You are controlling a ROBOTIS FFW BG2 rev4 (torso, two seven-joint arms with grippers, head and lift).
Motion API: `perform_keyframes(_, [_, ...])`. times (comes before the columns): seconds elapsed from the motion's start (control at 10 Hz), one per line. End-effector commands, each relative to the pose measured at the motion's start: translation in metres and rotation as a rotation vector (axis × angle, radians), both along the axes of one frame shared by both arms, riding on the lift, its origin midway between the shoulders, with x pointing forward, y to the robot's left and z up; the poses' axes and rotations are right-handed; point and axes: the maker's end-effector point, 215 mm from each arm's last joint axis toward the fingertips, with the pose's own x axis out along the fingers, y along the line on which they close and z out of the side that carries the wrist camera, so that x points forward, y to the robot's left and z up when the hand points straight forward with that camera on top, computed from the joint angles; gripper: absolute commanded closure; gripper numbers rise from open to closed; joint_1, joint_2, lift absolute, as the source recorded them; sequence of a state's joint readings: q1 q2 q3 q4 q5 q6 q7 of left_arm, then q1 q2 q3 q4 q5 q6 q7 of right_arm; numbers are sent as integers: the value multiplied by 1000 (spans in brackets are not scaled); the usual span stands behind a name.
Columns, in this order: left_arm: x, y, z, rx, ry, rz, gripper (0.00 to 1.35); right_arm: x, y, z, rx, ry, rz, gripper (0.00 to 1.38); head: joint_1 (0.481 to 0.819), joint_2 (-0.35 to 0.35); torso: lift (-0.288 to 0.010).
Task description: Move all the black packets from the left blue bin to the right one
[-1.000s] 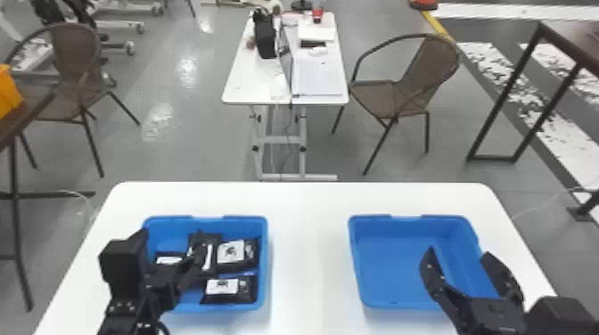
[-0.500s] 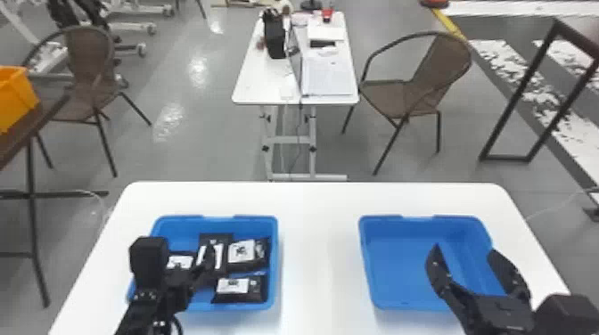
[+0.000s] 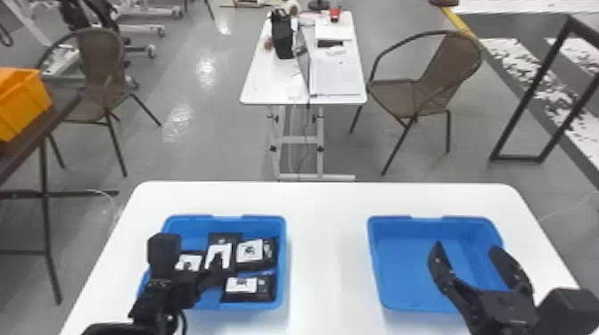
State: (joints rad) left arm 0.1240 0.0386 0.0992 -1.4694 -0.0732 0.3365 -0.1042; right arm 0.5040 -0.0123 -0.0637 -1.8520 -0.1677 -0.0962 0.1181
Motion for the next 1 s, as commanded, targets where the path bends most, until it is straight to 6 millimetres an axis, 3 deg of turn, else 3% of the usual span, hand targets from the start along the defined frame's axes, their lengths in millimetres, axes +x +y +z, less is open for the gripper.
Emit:
perform_keyframes(0.0, [7, 6, -16, -9, 39, -24, 298, 1, 3, -1, 2, 2, 7, 136, 695, 48, 0])
perform_keyframes(0.3, [26, -1, -26, -31, 72, -150, 298, 8, 8, 1, 6, -5, 26, 136, 695, 55, 0])
perform_keyframes(0.6, [26, -13, -46, -45, 140, -234, 318, 10, 14, 0, 13, -4, 40, 136, 695, 53, 0])
perform_keyframes(0.7, [24, -20, -54, -51, 178, -277, 427, 12, 15, 0, 15, -7, 44, 136, 695, 51, 0])
perform_keyframes(0.8, [20, -28, -60, -80, 209, -314, 670, 12, 16, 0, 15, -5, 46, 136, 695, 44, 0])
perform_keyframes(0.9, [19, -31, -60, -86, 214, -329, 820, 12, 16, 0, 16, -4, 46, 136, 695, 35, 0])
